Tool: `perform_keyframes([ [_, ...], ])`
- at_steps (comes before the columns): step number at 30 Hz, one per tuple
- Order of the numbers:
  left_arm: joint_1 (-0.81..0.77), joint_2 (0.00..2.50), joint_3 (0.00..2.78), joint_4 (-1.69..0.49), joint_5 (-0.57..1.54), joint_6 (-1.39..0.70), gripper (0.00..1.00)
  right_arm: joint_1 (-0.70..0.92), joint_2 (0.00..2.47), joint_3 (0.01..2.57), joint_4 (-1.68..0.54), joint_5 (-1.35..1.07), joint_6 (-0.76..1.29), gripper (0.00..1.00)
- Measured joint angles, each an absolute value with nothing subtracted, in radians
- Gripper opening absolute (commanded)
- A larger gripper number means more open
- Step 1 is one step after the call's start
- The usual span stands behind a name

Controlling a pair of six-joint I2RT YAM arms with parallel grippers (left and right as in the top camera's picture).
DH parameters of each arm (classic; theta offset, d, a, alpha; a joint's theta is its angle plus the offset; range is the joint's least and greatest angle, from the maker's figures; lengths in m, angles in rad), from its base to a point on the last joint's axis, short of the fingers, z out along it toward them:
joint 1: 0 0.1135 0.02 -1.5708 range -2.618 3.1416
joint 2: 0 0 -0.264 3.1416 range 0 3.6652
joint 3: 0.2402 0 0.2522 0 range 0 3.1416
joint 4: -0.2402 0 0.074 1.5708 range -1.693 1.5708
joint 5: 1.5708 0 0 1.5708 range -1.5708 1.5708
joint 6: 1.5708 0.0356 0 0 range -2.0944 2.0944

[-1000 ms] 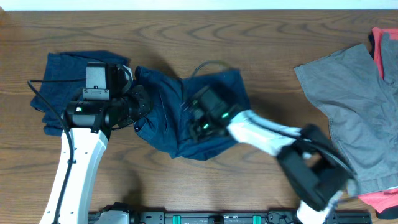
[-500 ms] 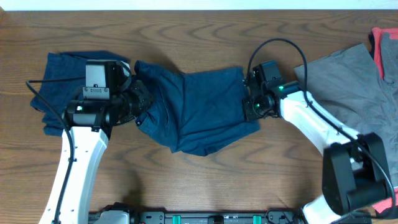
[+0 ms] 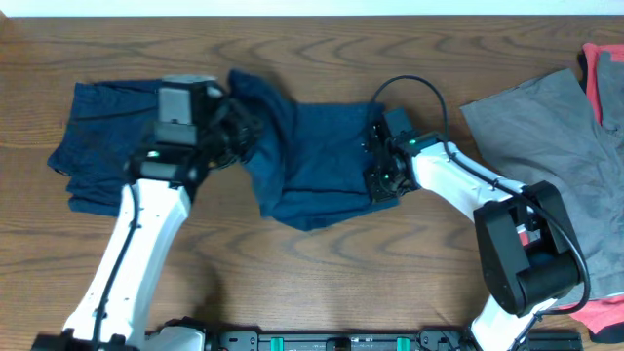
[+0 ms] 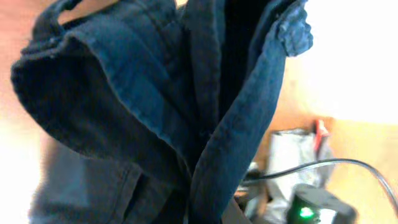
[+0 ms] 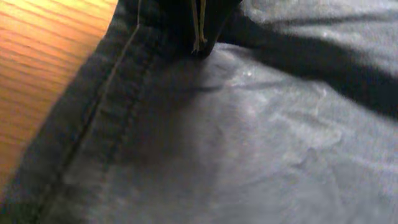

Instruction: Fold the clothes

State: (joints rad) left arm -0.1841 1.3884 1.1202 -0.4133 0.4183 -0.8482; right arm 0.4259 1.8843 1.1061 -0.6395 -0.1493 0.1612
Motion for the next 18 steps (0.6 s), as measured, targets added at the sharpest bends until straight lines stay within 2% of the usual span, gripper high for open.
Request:
perform_keyframes([
  [8,-0.386,1.518,1.12,-0.242,0.393,-0.891,0.06,0.467,1.886,1.111,-0.664,-0.149,0.213,0.01],
  [18,-0.51,1.631,1.12,-0.151,0.334,-0.895,0.06,0.496,1.886,1.114,-0.688,-0.148,0.239,0.01],
])
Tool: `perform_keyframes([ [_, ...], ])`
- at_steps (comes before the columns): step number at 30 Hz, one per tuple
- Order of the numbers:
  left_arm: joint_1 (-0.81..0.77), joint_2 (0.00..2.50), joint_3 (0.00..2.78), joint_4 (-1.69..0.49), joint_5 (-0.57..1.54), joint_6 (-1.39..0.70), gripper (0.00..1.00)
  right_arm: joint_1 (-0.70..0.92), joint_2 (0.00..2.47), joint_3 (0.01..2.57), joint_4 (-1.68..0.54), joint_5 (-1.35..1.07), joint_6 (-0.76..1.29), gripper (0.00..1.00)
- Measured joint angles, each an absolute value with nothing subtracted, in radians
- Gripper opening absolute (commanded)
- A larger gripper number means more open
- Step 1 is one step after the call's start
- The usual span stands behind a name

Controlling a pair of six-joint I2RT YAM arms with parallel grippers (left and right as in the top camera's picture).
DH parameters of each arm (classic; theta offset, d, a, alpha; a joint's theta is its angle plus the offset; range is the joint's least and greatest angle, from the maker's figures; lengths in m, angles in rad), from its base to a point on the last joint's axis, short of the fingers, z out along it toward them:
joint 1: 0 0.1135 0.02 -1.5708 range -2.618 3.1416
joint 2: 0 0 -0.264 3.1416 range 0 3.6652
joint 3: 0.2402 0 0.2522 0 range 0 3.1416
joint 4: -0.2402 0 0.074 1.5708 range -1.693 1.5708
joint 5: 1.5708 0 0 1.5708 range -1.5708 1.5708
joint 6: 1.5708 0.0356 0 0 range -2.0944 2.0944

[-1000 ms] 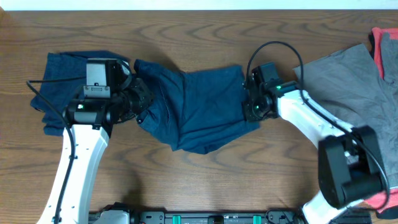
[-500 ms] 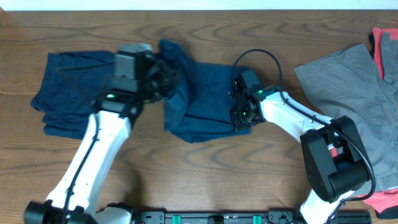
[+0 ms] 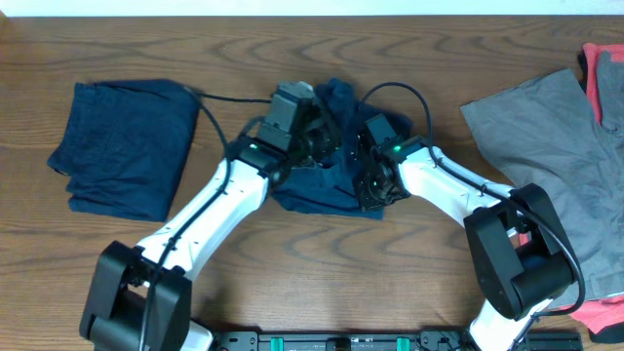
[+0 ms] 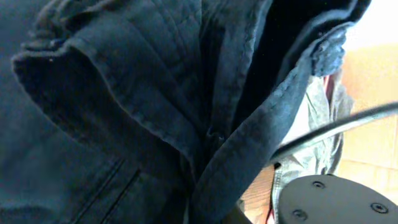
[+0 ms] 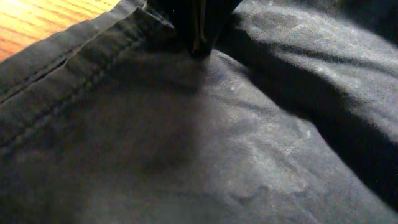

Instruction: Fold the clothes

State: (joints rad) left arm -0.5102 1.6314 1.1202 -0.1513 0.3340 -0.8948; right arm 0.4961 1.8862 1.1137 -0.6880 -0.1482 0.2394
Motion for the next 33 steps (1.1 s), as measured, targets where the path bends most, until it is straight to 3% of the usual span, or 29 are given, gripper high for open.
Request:
perform_keyframes([
  [11,-0.591,1.631,1.12,-0.151,0.247,-0.894,0.1,0.51,1.885,1.114,-0.715,-0.157,0.308,0.02],
  [18,-0.615,1.633,1.12,-0.229,0.237,-0.894,0.1,0.481,1.861,1.108,-0.819,-0.162,0.331,0.11],
  [24,-0.623,1.633,1.12,-0.269,0.237,-0.894,0.11,0.337,1.675,1.103,-0.873,-0.122,0.334,0.38],
  [27,-0.636,1.633,1.12,-0.289,0.237,-0.889,0.51,0.266,1.556,1.103,-0.875,-0.111,0.331,0.43],
  [28,-0.644,1.633,1.12,-0.291,0.24,-0.89,0.59,0.246,1.523,1.103,-0.874,-0.107,0.33,0.45],
  [30,-0.667,1.633,1.12,-0.292,0.255,-0.886,0.66,0.207,1.466,1.103,-0.874,-0.103,0.328,0.48],
  [33,-0.699,1.633,1.12,-0.291,0.275,-0.857,0.66,0.171,1.428,1.103,-0.874,-0.1,0.326,0.5],
])
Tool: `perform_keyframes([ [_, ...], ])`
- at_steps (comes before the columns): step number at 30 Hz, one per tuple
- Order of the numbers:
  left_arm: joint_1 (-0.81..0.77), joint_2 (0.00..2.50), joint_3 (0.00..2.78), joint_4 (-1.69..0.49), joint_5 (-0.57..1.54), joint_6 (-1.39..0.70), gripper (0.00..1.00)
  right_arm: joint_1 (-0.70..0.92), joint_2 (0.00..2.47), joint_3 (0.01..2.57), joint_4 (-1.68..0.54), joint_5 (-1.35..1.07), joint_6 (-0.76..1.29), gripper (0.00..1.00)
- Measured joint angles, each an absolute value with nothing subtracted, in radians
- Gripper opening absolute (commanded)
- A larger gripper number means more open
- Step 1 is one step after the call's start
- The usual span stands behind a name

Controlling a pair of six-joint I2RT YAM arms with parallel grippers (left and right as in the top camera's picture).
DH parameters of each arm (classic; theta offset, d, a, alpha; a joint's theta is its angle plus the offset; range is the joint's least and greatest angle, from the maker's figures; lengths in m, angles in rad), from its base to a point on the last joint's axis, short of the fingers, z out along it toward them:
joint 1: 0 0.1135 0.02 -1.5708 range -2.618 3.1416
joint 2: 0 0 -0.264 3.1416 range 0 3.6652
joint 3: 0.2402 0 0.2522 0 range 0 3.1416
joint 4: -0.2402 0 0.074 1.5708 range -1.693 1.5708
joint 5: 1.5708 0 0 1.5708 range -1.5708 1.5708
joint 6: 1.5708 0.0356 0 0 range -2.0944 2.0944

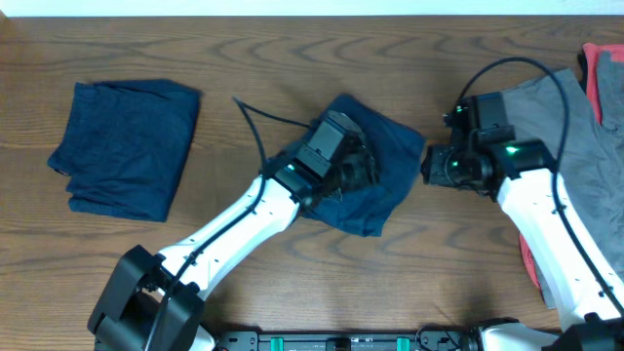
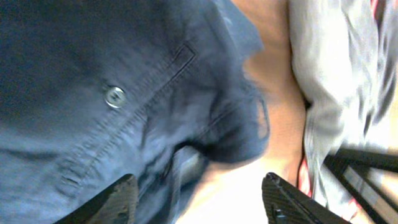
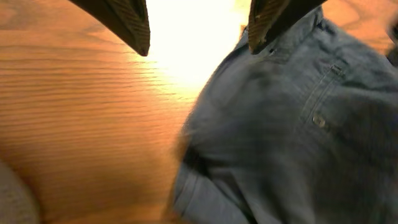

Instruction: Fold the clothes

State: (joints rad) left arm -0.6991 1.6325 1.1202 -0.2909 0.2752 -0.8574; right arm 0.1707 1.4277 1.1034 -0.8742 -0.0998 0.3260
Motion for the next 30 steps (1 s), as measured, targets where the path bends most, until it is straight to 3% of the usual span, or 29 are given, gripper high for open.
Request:
perform_keyframes([
  [7,-0.664,1.625,1.12,-0.311,0.278,-0.685,0.66,0.166,1.423,1.103,-0.877,-0.128,0.292,0.52],
  [13,-0.479,1.602,1.12,-0.296,0.205,-0.643,0.66,0.218,1.478,1.103,-0.87,-0.239,0.227,0.33],
  [17,-0.38,1.609,1.12,-0.295,0.167,-0.63,0.67,0.274,1.562,1.103,-0.869,-0.25,0.237,0.51],
  [23,-0.339,1.697,1.121,-0.295,0.149,-0.622,0.72,0.286,1.73,1.103,-0.83,-0.157,0.33,0.47],
  [24,-0.337,1.725,1.121,-0.295,0.149,-0.619,0.67,0.286,1.758,1.103,-0.811,-0.153,0.339,0.45],
  [27,-0.337,1.803,1.121,-0.297,0.149,-0.616,0.36,0.287,1.836,1.102,-0.751,-0.155,0.364,0.23],
  [30,-0.337,1.872,1.121,-0.321,0.15,-0.609,0.1,0.287,1.87,1.103,-0.702,-0.158,0.377,0.17],
])
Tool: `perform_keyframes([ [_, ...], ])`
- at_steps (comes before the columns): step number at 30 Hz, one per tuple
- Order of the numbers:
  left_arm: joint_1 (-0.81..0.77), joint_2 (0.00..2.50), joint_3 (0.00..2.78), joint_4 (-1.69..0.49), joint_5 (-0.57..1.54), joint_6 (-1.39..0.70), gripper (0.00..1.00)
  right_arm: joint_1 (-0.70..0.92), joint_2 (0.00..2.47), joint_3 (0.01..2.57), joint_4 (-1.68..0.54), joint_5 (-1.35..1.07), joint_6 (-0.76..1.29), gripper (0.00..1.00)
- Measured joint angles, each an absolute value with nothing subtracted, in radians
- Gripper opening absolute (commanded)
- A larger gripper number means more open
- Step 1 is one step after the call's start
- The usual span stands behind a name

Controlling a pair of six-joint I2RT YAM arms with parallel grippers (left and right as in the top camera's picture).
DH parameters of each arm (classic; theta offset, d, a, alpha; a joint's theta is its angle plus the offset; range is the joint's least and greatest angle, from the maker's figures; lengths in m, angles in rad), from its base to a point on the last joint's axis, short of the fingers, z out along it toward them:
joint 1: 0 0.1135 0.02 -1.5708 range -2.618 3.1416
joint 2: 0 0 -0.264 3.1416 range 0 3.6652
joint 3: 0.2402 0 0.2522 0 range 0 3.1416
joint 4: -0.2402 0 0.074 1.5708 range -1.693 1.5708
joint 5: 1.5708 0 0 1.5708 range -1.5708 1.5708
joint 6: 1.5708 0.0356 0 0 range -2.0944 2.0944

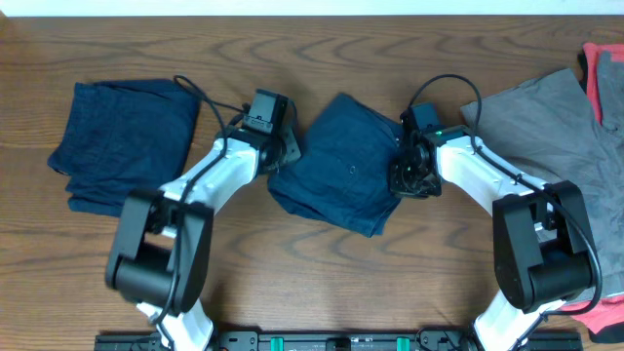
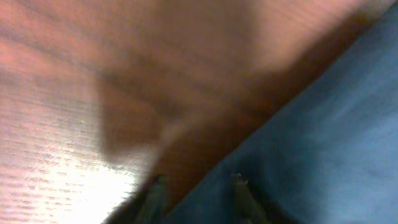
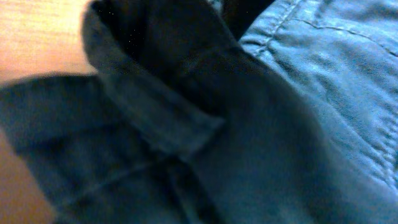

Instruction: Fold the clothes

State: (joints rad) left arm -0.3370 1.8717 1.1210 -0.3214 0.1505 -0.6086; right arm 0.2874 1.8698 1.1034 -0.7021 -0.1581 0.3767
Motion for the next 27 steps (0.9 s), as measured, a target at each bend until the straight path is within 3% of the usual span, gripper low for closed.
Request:
perform_keyframes([
  [3,-0.336,1.911,1.128,-0.385,0.154,-0.599,0.06,0.287,1.872,1.104,-0.625,-0.126,0.384,0.17],
  [5,-0.332,1.911,1.147,-0.471,0.168,-0.6,0.06,0.288,1.876,1.103,-0.543,-0.071,0.389,0.26],
  [13,-0.344,1.927,1.14,-0.932,0.311,-0.61,0.06,0.265,1.905,1.103,-0.152,0.053,0.369,0.41],
  [17,-0.383,1.936,1.132,-0.997,0.358,-0.608,0.06,0.256,1.902,1.141,-0.216,0.046,0.339,0.5],
  [22,-0.406,1.866,1.131,-0.959,0.327,-0.605,0.07,0.256,1.822,1.199,-0.5,0.022,0.305,0.58],
  [24,-0.393,1.783,1.131,-0.891,0.26,-0.584,0.41,0.256,1.733,1.208,-0.613,0.003,0.301,0.59],
  [27,-0.364,1.678,1.132,-0.726,0.158,-0.547,0.43,0.257,1.605,1.229,-0.743,-0.057,0.296,0.58],
])
